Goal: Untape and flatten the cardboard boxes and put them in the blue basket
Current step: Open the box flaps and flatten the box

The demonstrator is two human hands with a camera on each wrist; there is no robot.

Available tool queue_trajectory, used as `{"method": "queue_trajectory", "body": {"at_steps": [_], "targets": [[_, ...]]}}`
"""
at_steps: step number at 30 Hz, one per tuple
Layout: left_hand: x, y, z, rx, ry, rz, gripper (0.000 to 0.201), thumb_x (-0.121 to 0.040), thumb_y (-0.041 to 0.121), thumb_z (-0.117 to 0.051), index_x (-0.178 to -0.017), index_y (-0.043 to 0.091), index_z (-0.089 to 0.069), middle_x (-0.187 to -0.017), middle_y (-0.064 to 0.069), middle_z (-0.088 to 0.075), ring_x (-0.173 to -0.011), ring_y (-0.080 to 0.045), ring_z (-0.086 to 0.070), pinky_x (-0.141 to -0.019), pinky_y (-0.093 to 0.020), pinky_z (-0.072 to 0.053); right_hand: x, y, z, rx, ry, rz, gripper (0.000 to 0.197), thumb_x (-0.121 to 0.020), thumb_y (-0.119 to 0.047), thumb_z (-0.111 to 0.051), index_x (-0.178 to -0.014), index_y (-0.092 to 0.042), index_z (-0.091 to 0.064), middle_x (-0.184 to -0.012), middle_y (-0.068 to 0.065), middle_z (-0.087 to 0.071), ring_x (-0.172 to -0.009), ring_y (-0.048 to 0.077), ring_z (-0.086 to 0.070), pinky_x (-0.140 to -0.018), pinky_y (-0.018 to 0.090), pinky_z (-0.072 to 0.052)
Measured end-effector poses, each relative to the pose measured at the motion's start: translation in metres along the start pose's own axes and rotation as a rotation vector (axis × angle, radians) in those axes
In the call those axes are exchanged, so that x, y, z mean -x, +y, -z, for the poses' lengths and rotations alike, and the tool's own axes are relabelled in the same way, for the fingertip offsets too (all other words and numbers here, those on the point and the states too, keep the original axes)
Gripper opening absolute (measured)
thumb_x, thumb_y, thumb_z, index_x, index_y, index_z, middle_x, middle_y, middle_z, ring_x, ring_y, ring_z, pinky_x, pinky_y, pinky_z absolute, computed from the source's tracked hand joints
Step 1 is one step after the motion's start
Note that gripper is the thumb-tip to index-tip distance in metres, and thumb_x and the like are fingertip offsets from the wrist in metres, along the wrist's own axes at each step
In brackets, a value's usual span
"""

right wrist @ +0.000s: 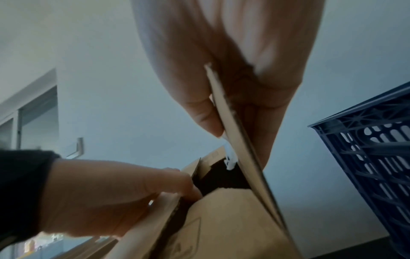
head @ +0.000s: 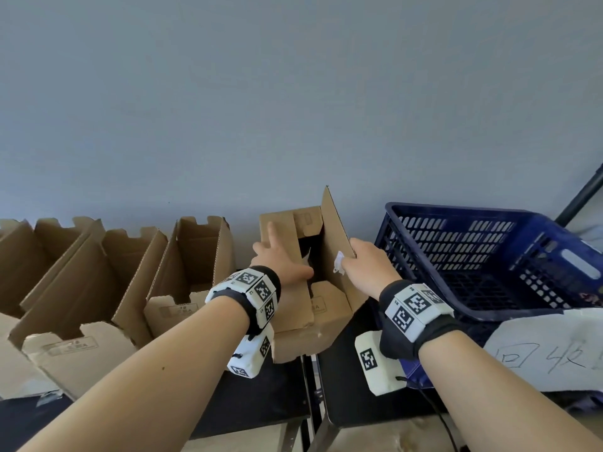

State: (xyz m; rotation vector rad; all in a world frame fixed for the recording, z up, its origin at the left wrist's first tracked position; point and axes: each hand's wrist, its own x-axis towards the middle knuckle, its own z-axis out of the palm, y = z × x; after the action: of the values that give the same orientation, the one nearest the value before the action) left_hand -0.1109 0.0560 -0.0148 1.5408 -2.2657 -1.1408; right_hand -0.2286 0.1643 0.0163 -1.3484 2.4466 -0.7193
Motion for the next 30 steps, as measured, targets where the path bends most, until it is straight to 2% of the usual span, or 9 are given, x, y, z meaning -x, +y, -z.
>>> {"method": "queue_trajectory", "body": {"at_steps": [6,9,11,14,16,19,23,26,30], "targets": [[0.011,0.003,0.015,0.29,-0.076,0.068,0.076,-0.08,0.023,-0.056,-0.143,0.019,-0.014,-0.12,-0.016,-0.05,-0.103,-0.033,-0.056,-0.085,-0.044,-0.053,0.002,0.016,-0.004,-0.062,-0.011,-0.038,0.031,-0.094,-0.011,-0.04,-0.066,-0.015,-0.028,-0.068,0.0,-0.033,-0.06,0.013,-0.031,-0.053,0.027,-0.021],[0.017,0.003,0.028,0.438,-0.03,0.099,0.007,-0.09,0.008,-0.044,-0.095,0.006,-0.049,-0.09,-0.013,-0.054,-0.072,-0.021,-0.055,-0.056,-0.032,-0.052,-0.003,0.035,-0.007,-0.117,-0.02,-0.104,0.019,-0.092,-0.01,-0.042,-0.073,-0.015,-0.04,-0.081,0.003,-0.046,-0.076,0.019,-0.045,-0.062,0.027,-0.031],[0.017,-0.001,0.032,0.433,0.017,0.072,0.016,-0.093,0.008,-0.043,-0.077,0.009,-0.047,-0.078,-0.01,-0.052,-0.065,-0.019,-0.053,-0.052,-0.027,-0.048,-0.002,0.039,-0.006,-0.135,-0.064,-0.117,0.012,-0.091,-0.012,-0.044,-0.1,-0.015,-0.051,-0.103,0.005,-0.053,-0.095,0.02,-0.049,-0.077,0.03,-0.039],[0.014,-0.007,0.029,0.357,0.084,-0.005,0.02,-0.094,0.015,-0.044,-0.077,0.008,-0.053,-0.072,-0.007,-0.053,-0.065,-0.018,-0.054,-0.057,-0.028,-0.052,0.004,0.032,-0.007,-0.059,-0.085,0.021,0.068,-0.091,-0.005,-0.044,-0.149,-0.028,-0.017,-0.122,0.008,-0.055,-0.109,0.024,-0.055,-0.092,0.032,-0.045],[0.014,-0.009,0.025,0.268,0.106,-0.049,0.023,-0.095,0.019,-0.041,-0.079,0.01,-0.055,-0.071,-0.006,-0.054,-0.064,-0.017,-0.055,-0.067,-0.032,-0.055,0.012,0.02,-0.008,0.237,0.002,0.239,0.083,-0.085,0.006,-0.049,-0.151,-0.029,-0.011,-0.145,0.012,-0.036,-0.132,0.028,-0.039,-0.106,0.036,-0.038],[0.014,-0.009,0.022,0.183,0.138,-0.093,0.026,-0.096,0.02,-0.039,-0.084,0.006,-0.057,-0.07,-0.007,-0.054,-0.067,-0.021,-0.057,-0.066,-0.031,-0.054,0.016,0.007,-0.014,0.685,0.051,0.558,0.062,-0.085,0.005,-0.054,-0.142,-0.016,-0.04,-0.158,0.009,-0.012,-0.147,0.026,-0.005,-0.117,0.034,-0.004],[0.016,-0.009,0.024,0.101,0.168,-0.106,0.028,-0.096,0.02,-0.039,-0.08,0.003,-0.055,-0.066,-0.006,-0.05,-0.071,-0.025,-0.053,-0.063,-0.026,-0.042,0.018,0.004,-0.032,0.898,-0.132,0.582,0.035,-0.095,-0.035,-0.042,-0.122,-0.023,-0.061,-0.123,0.001,-0.063,-0.128,0.022,-0.046,-0.113,0.042,0.016],[0.015,-0.009,0.024,0.09,0.163,-0.107,0.028,-0.096,0.021,-0.039,-0.081,0.003,-0.056,-0.066,-0.006,-0.051,-0.067,-0.022,-0.053,-0.061,-0.025,-0.042,0.023,0.0,-0.032,0.992,-0.235,0.476,0.067,-0.087,-0.07,-0.027,-0.131,-0.026,-0.054,-0.116,0.0,-0.066,-0.123,0.022,-0.05,-0.115,0.05,0.011],[0.016,-0.01,0.025,0.098,0.158,-0.099,0.028,-0.096,0.02,-0.038,-0.079,0.004,-0.053,-0.066,-0.006,-0.05,-0.062,-0.019,-0.051,-0.054,-0.023,-0.041,0.026,-0.003,-0.025,0.987,-0.197,0.499,0.066,-0.075,-0.063,-0.06,-0.127,-0.022,-0.053,-0.117,0.003,-0.057,-0.118,0.024,-0.048,-0.118,0.048,-0.002]]}}
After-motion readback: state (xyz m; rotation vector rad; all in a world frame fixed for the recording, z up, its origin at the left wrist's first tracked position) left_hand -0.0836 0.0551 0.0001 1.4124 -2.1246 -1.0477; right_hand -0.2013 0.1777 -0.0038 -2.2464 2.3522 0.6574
